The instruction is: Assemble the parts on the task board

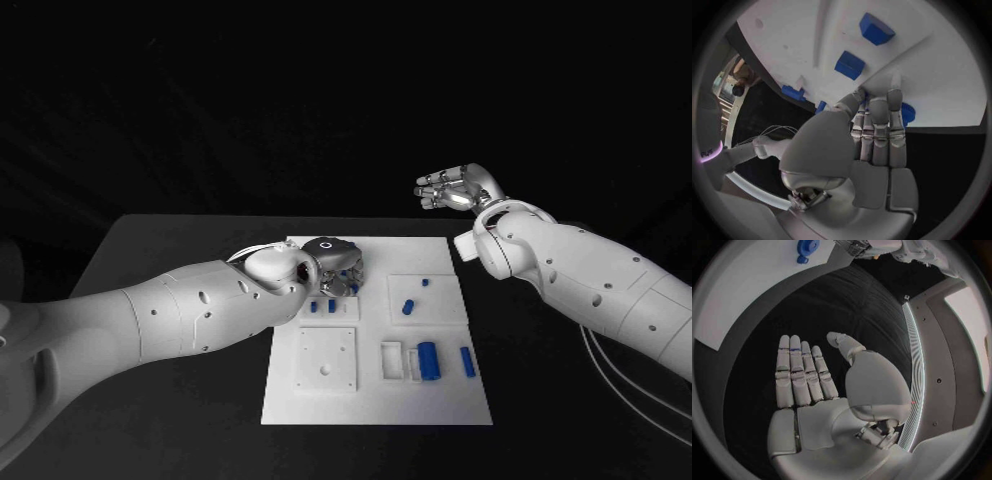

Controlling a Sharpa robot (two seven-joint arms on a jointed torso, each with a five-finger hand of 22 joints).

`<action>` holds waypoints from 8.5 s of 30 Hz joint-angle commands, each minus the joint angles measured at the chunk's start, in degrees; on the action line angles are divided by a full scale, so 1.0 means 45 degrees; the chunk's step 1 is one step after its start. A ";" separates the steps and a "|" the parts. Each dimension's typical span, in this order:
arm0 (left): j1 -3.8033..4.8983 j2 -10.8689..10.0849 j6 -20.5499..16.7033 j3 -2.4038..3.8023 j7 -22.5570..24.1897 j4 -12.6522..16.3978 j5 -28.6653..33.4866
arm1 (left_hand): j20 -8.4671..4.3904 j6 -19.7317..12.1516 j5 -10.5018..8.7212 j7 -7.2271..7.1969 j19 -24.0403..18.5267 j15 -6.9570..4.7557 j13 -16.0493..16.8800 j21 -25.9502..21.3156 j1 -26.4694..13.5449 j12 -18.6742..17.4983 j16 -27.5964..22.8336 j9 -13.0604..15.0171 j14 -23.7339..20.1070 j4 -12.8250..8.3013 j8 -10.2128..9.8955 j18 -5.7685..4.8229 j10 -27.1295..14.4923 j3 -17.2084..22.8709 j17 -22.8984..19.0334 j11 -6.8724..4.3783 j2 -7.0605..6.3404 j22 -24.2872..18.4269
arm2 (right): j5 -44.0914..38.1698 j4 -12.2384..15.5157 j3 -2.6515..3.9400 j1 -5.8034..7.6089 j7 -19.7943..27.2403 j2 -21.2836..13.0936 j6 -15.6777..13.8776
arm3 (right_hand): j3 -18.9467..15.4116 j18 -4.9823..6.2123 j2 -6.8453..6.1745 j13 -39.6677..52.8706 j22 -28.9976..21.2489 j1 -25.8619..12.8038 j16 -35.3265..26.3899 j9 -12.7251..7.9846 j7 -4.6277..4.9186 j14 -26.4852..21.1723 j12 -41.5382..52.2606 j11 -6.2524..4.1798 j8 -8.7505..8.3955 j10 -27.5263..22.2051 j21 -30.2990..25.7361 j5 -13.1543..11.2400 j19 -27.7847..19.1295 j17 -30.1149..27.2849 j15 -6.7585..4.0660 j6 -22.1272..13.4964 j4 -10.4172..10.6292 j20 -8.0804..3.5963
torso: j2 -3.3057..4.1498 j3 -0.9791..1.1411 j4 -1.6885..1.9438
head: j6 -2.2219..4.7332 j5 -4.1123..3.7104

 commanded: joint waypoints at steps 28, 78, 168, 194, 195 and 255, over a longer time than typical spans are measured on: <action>-0.0166 -0.1485 -0.1249 0.0838 -0.0285 0.1747 0.0968 | -0.0161 -0.0130 0.0159 0.0079 -0.0059 -0.0017 0.0001 0.0247 0.0041 -0.0056 0.0006 0.0010 0.0174 -0.0201 0.0018 0.0093 -0.0150 0.0041 0.0049 0.0097 0.0150 0.0249 | -0.0047 -0.0054 0.0002 -0.0019 0.0121 -0.0132 0.0011 | 0.0058 -0.0037 0.0026 -0.0015 -0.0013 0.0044 -0.0052 -0.0010 0.0015 -0.0100 -0.0061 0.0020 -0.0036 -0.0132 0.0036 0.0126 -0.0066 -0.0020 0.0051 -0.0016 -0.0107 0.0040 | -0.0023 -0.0045 0.0042 | 0.0144 -0.0022; -0.0343 -0.2607 -0.0805 0.0848 -0.0284 0.2109 0.0741 | -0.0135 -0.0139 -0.0018 0.0075 -0.0138 -0.0002 0.0000 0.0246 0.0217 -0.0056 -0.0126 0.0007 0.0152 0.0075 0.0018 0.0086 -0.0188 0.0015 0.0053 0.0109 -0.0055 0.0248 | -0.0055 -0.0031 -0.0003 -0.0142 0.0077 -0.0212 0.0081 | 0.0057 -0.0032 0.0048 -0.0015 -0.0013 0.0031 -0.0051 -0.0011 0.0008 -0.0105 -0.0058 0.0018 -0.0038 -0.0134 0.0037 0.0142 -0.0075 -0.0021 0.0054 0.0006 -0.0138 0.0046 | 0.0009 -0.0006 -0.0004 | 0.0062 0.0081; -0.0432 -0.2238 0.0319 0.0529 -0.0620 0.1684 0.0591 | -0.0138 0.0173 -0.0150 0.0015 -0.0376 0.0014 0.0000 0.0257 0.0207 -0.0054 -0.0078 0.0008 -0.0179 0.0033 0.0017 -0.0002 -0.0397 -0.0167 0.0028 0.0138 0.0007 0.0255 | -0.0065 -0.0077 -0.0004 -0.0204 0.0085 -0.0178 0.0101 | 0.0085 -0.0032 0.0061 -0.0015 -0.0013 0.0012 -0.0051 -0.0009 0.0002 -0.0110 -0.0058 0.0020 -0.0036 -0.0140 0.0037 0.0147 -0.0081 -0.0021 0.0054 0.0035 -0.0151 0.0048 | 0.0012 -0.0002 0.0002 | -0.0034 0.0038; -0.0434 -0.2318 -0.1202 0.0529 -0.0583 0.1564 0.1139 | 0.0406 -0.3516 -0.0452 -0.0371 -0.0034 0.0533 -0.0022 -0.0814 0.0361 -0.0063 -0.0503 -0.0079 -0.0277 0.0782 -0.0054 0.0462 -0.2492 -0.0265 -0.0433 0.0854 -0.1079 0.0184 | -0.0162 0.0022 -0.0005 -0.0233 0.0089 -0.0279 0.0132 | 0.0017 -0.0042 0.0051 -0.0015 -0.0013 0.0100 -0.0050 -0.0013 -0.0016 -0.0199 -0.0061 0.0049 -0.0038 -0.0247 0.0037 0.0116 -0.0181 -0.0021 0.0082 0.0120 -0.0236 0.0076 | 0.0007 -0.0002 -0.0008 | 0.0032 0.0058; -0.0434 -0.2328 -0.1249 0.0531 -0.0590 0.1547 0.1142 | 0.0407 -0.3506 -0.0451 -0.0361 -0.0033 0.0533 -0.0021 -0.0823 0.0374 -0.0062 -0.0509 -0.0078 -0.0280 0.0774 -0.0053 0.0464 -0.2496 -0.0267 -0.0436 0.0855 -0.1081 0.0186 | -0.0168 0.0026 -0.0005 -0.0235 0.0081 -0.0291 0.0165 | 0.0033 -0.0035 0.0062 -0.0015 -0.0011 0.0123 -0.0049 -0.0010 -0.0022 -0.0194 -0.0056 0.0042 -0.0034 -0.0236 0.0040 0.0113 -0.0173 -0.0021 0.0078 0.0141 -0.0254 0.0071 | 0.0007 -0.0005 -0.0006 | 0.0044 0.0056; -0.0297 -0.3422 -0.1648 0.1555 0.3830 0.0809 1.5079 | 0.0889 -0.1426 -0.0361 0.0416 -0.0729 0.1013 0.0001 -0.3925 -0.0541 -0.0037 -1.1459 0.0017 -0.0115 0.1298 0.0032 -0.0650 -0.1326 -0.3668 -0.2610 0.0739 -0.0077 -1.1296 | -1.2498 0.4727 -0.0642 -0.2043 -0.4250 -0.2521 0.2987 | 0.2578 0.0149 -0.1399 0.0000 0.5441 0.1041 0.8390 0.0011 -0.0632 0.3522 -0.0227 -0.0838 -0.0037 0.1274 0.6464 -0.6110 0.4252 0.6541 -0.1807 0.1419 0.0224 -0.2074 | -0.0128 -0.0157 -0.0052 | 0.0164 -0.0380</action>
